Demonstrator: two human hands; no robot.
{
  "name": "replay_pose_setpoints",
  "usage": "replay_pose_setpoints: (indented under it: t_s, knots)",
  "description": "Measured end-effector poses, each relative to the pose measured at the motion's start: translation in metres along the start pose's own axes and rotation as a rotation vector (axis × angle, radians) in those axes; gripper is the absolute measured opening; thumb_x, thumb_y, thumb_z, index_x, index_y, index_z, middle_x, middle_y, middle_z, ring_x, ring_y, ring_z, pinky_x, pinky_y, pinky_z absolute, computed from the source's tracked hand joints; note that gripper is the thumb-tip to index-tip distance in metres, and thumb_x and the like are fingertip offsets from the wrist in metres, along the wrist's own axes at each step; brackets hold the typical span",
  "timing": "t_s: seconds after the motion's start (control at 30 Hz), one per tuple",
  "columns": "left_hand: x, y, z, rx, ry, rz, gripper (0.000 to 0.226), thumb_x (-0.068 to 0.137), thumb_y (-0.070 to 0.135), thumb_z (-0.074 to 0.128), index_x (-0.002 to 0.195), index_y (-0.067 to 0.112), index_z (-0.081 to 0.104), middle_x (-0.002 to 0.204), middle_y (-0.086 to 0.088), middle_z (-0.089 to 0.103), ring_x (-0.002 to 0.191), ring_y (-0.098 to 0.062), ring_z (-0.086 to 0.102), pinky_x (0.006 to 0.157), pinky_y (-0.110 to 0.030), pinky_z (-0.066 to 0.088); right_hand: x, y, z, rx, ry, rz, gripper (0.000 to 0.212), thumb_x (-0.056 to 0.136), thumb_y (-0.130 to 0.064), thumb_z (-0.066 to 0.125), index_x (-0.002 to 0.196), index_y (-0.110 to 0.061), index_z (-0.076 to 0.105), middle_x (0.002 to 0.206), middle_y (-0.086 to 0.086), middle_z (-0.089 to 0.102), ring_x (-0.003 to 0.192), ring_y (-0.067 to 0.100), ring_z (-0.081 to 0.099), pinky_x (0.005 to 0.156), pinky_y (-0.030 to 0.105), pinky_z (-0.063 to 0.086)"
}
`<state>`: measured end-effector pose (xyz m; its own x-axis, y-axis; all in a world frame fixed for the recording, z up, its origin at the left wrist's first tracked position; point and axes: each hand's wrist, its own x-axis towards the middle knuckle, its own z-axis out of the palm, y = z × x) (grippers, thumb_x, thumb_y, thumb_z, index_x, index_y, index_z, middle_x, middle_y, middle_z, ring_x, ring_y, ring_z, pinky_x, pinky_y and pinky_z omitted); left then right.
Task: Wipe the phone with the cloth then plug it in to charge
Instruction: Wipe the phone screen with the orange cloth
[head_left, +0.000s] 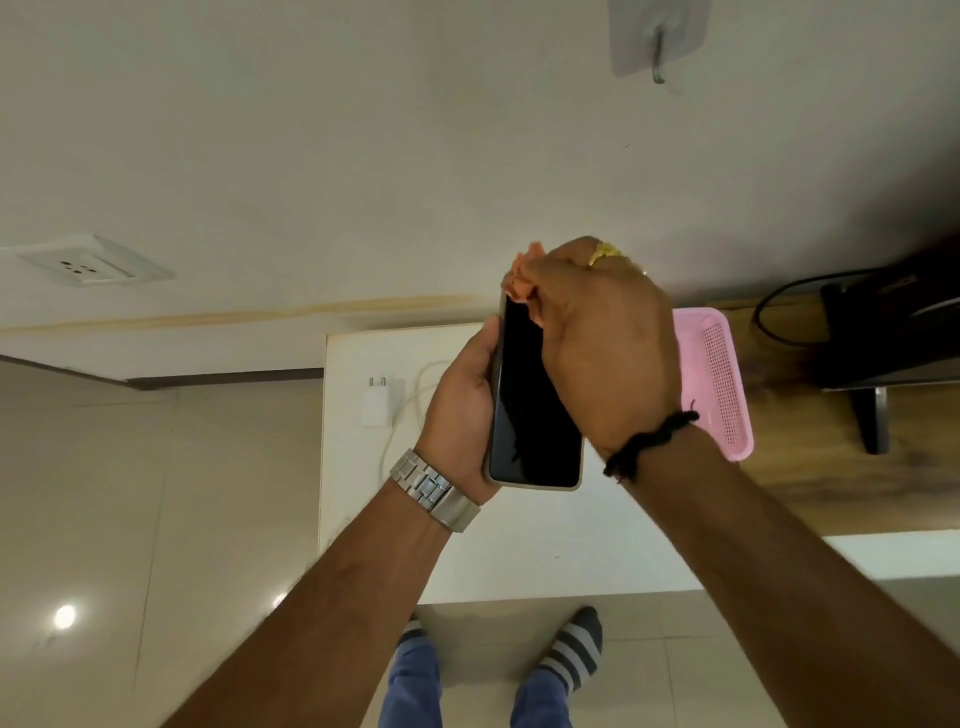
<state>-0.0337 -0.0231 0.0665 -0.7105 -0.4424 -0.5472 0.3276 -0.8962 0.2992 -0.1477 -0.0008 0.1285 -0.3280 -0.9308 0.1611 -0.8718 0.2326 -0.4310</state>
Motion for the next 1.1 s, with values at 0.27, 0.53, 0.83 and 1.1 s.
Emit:
replay_pose_setpoints:
  t_s: [0.27, 0.53, 0.83, 1.1]
  knots:
    - [0.003, -0.007, -0.011, 0.011, -0.035, 0.002, 0.04, 0.1, 0.047, 0.051, 0.112, 0.018, 0.076, 0.111, -0.007, 0.075, 0.104, -0.026, 0.072, 0.094, -0.038, 0.057, -0.004, -0.001, 0.002, 0.042, -0.022, -0.002, 0.033, 0.107, -0.026, 0.044, 0.105, -0.014, 0.075, 0.097, 0.005, 0.069, 0.089, 0.025, 0.065, 0.075, 0.038, 0.055]
    - [-0.005, 0.004, -0.017, 0.021, 0.051, -0.025, 0.056, 0.101, 0.054, 0.044, 0.126, 0.011, 0.069, 0.128, -0.016, 0.068, 0.117, -0.03, 0.065, 0.11, -0.044, 0.046, -0.057, -0.011, 0.0, 0.037, -0.212, -0.145, 0.023, 0.1, -0.02, 0.052, 0.114, -0.02, 0.07, 0.102, 0.001, 0.067, 0.087, 0.022, 0.062, 0.071, 0.038, 0.056]
    - [0.002, 0.008, -0.018, 0.025, 0.081, -0.002, 0.06, 0.102, 0.054, 0.042, 0.133, 0.008, 0.064, 0.134, -0.02, 0.061, 0.122, -0.034, 0.061, 0.112, -0.047, 0.04, -0.059, -0.014, 0.009, 0.12, -0.229, -0.055, 0.022, 0.103, -0.031, 0.053, 0.116, -0.023, 0.069, 0.103, -0.004, 0.068, 0.084, 0.01, 0.057, 0.079, 0.007, 0.046]
    - [0.007, 0.006, -0.009, 0.004, 0.061, 0.014, 0.053, 0.102, 0.051, 0.042, 0.122, 0.013, 0.072, 0.114, -0.014, 0.073, 0.102, -0.029, 0.071, 0.095, -0.041, 0.055, -0.033, 0.005, 0.007, -0.012, -0.106, -0.031, 0.027, 0.105, -0.025, 0.045, 0.119, -0.022, 0.068, 0.108, -0.001, 0.067, 0.093, 0.017, 0.061, 0.082, 0.034, 0.054]
